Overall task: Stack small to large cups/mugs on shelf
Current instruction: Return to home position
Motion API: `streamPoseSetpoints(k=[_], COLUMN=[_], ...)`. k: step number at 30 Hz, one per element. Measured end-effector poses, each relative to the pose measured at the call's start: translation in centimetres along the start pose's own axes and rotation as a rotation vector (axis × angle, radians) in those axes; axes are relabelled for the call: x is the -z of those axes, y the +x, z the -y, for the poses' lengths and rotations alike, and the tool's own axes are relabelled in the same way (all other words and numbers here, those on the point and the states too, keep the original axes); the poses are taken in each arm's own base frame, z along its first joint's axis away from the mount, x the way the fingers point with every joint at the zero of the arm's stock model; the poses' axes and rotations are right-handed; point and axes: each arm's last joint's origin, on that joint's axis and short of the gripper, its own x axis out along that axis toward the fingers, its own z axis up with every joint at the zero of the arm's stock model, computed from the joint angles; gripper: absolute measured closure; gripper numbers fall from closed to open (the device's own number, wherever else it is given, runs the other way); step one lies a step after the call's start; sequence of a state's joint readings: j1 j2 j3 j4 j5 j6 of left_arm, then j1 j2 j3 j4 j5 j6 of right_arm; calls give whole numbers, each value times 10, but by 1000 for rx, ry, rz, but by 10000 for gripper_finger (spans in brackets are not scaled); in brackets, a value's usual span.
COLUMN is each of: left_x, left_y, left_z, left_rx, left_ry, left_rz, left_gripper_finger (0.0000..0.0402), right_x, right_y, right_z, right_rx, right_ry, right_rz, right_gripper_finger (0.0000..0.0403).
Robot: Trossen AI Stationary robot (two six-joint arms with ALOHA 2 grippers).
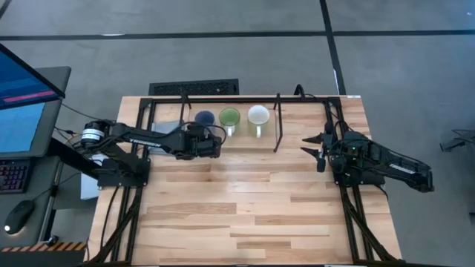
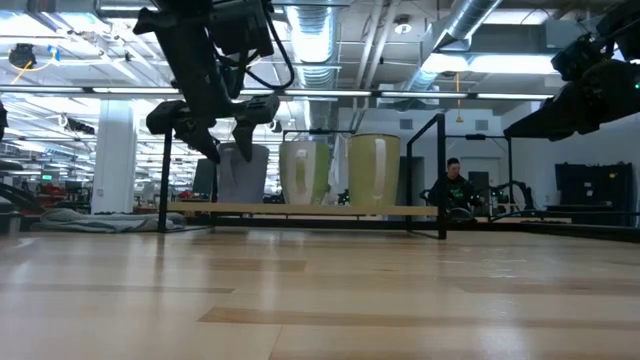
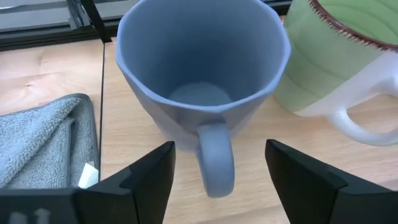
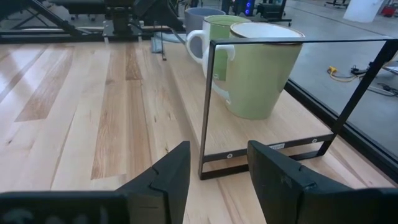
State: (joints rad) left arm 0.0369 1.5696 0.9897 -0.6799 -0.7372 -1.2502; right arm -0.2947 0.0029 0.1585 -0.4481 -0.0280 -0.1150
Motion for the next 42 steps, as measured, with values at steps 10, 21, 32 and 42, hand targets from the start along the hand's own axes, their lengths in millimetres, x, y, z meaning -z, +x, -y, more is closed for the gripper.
streamPoseSetpoints(k=[10, 21, 32, 42], left_x=[-8, -4, -3, -4], left_y=[-13, -15, -16, -17], left_z=[11, 6, 6, 8], left_rx=[46, -4, 8, 38], left_ry=[35, 34, 39, 53], left_rz=[-56, -70, -106, -122], left_gripper_finger=[158, 158, 158, 158], right_x=[0, 0, 0, 0], right_y=[0, 0, 0, 0], right_z=[0, 0, 0, 0], right_rx=[1, 0, 0, 0], right_ry=[0, 0, 0, 0], right_rz=[0, 0, 0, 0], right_gripper_finger=[221, 221, 221, 221])
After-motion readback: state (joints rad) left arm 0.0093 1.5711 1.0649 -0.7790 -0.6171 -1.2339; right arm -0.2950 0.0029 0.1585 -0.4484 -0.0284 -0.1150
